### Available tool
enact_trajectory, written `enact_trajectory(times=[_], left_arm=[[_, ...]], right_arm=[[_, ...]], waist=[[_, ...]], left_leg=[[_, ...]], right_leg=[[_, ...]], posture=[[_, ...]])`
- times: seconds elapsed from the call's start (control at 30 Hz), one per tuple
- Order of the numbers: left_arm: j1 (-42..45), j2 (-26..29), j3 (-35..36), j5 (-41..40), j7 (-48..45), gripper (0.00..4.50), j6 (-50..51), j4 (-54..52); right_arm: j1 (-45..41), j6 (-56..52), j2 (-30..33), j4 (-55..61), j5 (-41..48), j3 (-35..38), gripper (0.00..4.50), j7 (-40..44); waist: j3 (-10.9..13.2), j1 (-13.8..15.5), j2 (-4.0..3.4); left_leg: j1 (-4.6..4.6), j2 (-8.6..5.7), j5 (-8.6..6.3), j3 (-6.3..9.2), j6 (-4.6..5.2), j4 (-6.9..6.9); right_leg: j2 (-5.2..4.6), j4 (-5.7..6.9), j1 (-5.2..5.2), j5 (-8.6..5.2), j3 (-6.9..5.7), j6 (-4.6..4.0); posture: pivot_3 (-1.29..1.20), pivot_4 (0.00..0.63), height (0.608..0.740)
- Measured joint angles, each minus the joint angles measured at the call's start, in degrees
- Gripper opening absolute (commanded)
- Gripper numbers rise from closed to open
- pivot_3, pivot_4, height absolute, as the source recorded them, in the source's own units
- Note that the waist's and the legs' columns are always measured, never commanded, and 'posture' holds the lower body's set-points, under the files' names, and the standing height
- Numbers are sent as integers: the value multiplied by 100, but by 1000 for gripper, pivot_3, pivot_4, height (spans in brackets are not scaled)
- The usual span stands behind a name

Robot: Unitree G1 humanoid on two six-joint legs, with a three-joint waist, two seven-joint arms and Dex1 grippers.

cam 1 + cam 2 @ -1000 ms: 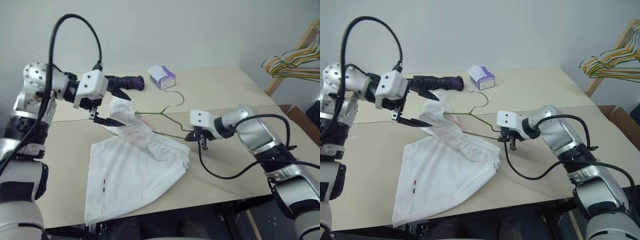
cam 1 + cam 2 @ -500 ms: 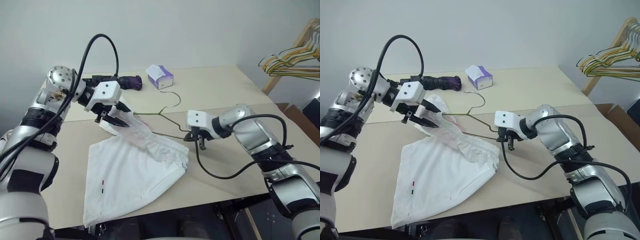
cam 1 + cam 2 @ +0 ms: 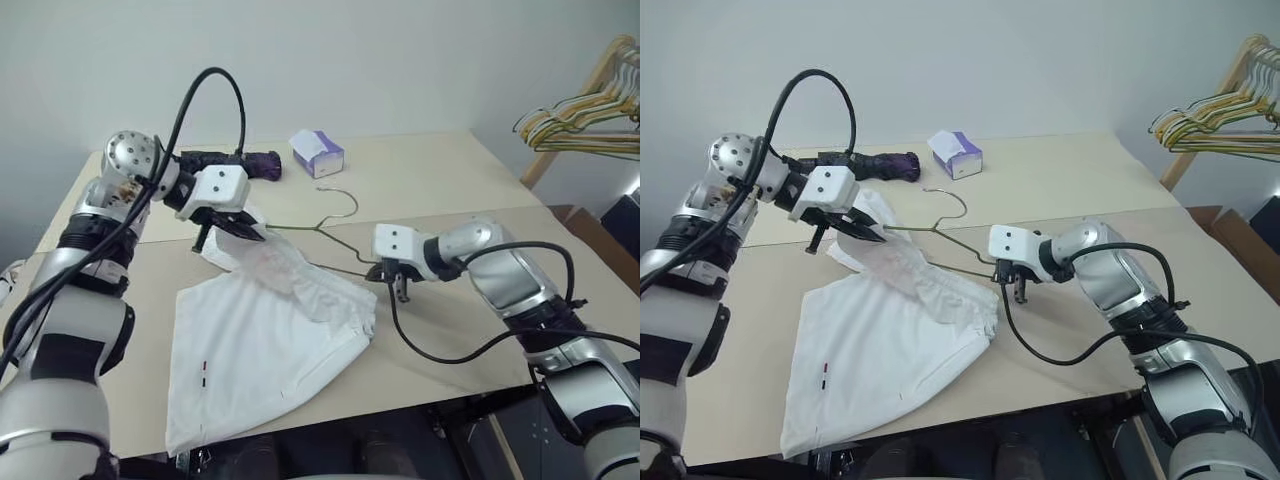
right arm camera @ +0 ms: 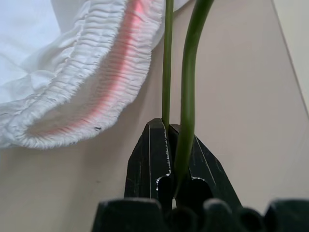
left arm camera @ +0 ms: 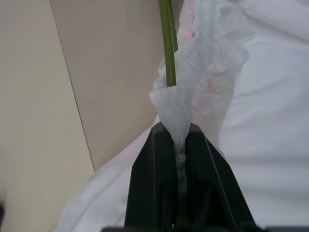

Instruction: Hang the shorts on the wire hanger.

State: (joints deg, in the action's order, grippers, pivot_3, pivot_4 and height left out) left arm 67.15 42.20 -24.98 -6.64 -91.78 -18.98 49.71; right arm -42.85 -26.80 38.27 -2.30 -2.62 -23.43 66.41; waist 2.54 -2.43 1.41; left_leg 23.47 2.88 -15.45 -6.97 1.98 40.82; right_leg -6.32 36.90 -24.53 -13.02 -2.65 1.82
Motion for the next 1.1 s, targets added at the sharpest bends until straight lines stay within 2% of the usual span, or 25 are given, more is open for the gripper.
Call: enact_trajectory(times=[0.2,0.3,0.47,0.57,0.67,0.77,0.87,1.0,1.1], left_arm=[[3,-109,281,412,211,0,-262,307],[36,-114,429,549,358,0,-339,533],[213,-151,624,798,656,0,-395,784],[250,-165,778,876,736,0,-398,885],[253,-186,833,884,736,0,-399,888],[254,-189,916,886,736,0,-401,889],[257,-194,978,910,735,0,-403,900],[257,-191,1051,946,723,0,-399,901],[257,-194,1058,954,708,0,-394,900]], right_arm=[[145,-39,364,481,213,643,2884,-157],[336,-562,665,861,475,1145,3944,-188],[649,-2026,826,1648,1315,2202,3944,-393],[1102,-3074,458,2326,1868,2554,3944,-761],[1269,-3881,-31,2600,2181,2584,3944,-1247],[1529,-4369,-904,2877,2192,2426,3944,-2128],[1700,-4640,-1476,2712,2182,2108,3944,-2732],[1707,-4631,-1900,2256,2161,1967,3944,-3226],[1708,-4626,-2044,2048,2196,1938,3385,-3345]], waist=[[0,2,0],[0,10,0],[0,1,1],[-1,-29,1],[-1,-42,1],[-1,-35,1],[-1,-30,1],[-1,-9,2],[-1,-13,1]], left_leg=[[2,0,-3,1,5,1],[4,0,-4,2,7,2],[2,0,-10,8,16,3],[-1,1,-10,11,16,4],[-4,1,-11,14,17,7],[-1,0,-12,12,17,5],[13,-3,-12,9,18,11],[16,-4,-13,11,20,14],[17,-4,-13,13,21,14]], right_leg=[[-1,-1,0,0,-3,1],[-3,-1,0,0,-4,1],[-4,2,1,0,-6,1],[-4,7,2,0,-5,0],[-5,13,2,0,-1,0],[-5,13,1,-1,-3,1],[-6,12,-6,-1,-4,3],[-8,12,-5,-1,-8,3],[-8,12,-6,-1,-8,4]], posture=[[-24,0,740],[-32,0,740],[-38,0,740],[-39,0,740],[-39,0,740],[-38,0,740],[-29,0,740],[-20,0,740],[-12,0,740]])
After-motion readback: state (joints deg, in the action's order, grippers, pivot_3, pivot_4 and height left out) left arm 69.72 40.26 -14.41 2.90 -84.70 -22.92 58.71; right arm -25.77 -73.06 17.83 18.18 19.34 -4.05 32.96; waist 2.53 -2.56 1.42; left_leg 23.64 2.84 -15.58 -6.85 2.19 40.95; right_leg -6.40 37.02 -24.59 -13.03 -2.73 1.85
